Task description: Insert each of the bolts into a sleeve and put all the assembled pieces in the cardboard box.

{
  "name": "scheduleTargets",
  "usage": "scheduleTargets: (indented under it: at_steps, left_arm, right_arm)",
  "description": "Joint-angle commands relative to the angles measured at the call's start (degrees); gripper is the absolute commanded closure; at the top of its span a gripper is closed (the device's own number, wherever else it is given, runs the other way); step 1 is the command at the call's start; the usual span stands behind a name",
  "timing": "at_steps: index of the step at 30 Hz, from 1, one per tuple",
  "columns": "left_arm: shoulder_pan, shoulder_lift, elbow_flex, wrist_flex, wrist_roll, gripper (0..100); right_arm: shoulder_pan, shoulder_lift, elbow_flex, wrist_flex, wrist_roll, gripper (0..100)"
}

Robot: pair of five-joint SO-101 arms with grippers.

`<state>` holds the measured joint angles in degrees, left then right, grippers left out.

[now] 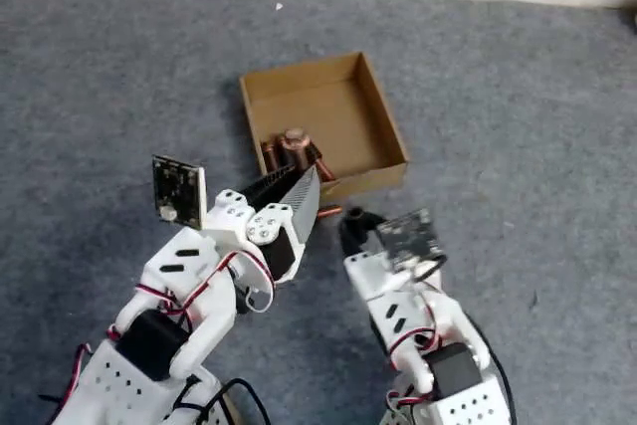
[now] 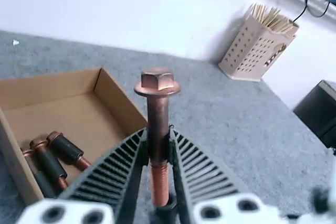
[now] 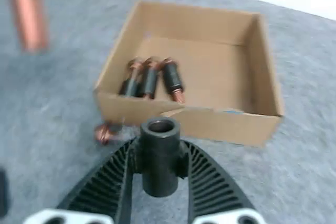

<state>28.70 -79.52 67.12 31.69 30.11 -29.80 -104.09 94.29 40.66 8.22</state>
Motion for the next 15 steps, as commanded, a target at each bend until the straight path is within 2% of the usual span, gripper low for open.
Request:
scheduleTargets:
  at_steps: [1, 6, 12, 15]
  left_arm:
    - [-0.57, -1.54, -0.66, -1.85, -0.44, 100]
    - [-0.04, -1.54, 0.57, -2.37, -0.44, 100]
    - [-0.04, -1.98, 9.36, -13.80, -0.79, 100]
    - [-0.04, -2.07, 11.30, -16.79, -0.79, 100]
  right_arm:
    - [-5.05, -0.84, 0.48, -4.35, 3.60, 99.4]
    - [-7.52, -0.84, 0.04, -4.70, 3.87, 99.4]
    - [-7.25, -0.84, -0.04, -4.70, 3.87, 99.4]
    - [-7.16, -0.84, -0.04, -4.70, 3.87, 99.4]
